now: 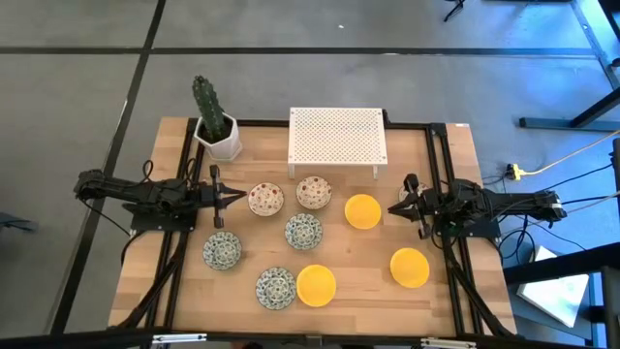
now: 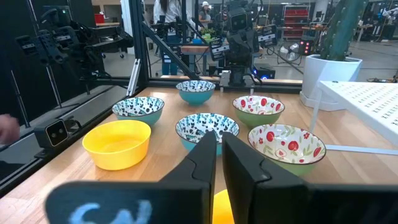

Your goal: Pick & Place Mini bowls

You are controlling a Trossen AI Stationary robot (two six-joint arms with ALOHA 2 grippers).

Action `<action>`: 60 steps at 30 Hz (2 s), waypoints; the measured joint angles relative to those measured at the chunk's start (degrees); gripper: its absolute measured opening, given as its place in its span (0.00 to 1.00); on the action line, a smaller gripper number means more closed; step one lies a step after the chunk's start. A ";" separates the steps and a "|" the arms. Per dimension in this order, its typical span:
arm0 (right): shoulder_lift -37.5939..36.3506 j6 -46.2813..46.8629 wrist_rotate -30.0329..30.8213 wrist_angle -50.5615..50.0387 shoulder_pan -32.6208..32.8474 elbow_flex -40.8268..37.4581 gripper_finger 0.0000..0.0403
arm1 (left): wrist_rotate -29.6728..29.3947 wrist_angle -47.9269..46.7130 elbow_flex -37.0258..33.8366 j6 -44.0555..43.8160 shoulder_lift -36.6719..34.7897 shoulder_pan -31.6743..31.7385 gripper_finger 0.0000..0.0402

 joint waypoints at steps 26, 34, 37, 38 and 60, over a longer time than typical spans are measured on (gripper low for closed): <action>0.00 -0.01 0.00 0.00 0.01 0.00 0.07 | 0.00 0.00 -0.02 0.00 -0.01 0.00 0.04; -0.02 -0.01 0.00 0.00 0.02 0.00 0.07 | -0.02 0.00 -0.02 0.48 0.00 -0.02 0.04; 0.00 -0.01 0.00 0.00 0.02 -0.01 0.07 | -0.02 0.00 -0.02 0.48 -0.02 0.00 0.04; -0.01 -0.03 0.00 0.00 0.00 -0.01 0.07 | -0.01 0.01 -0.02 0.48 0.00 -0.01 0.04; -0.01 0.01 -0.15 1.18 0.01 -0.01 0.07 | 5.99 12.07 -0.06 -12.54 0.88 -0.02 0.01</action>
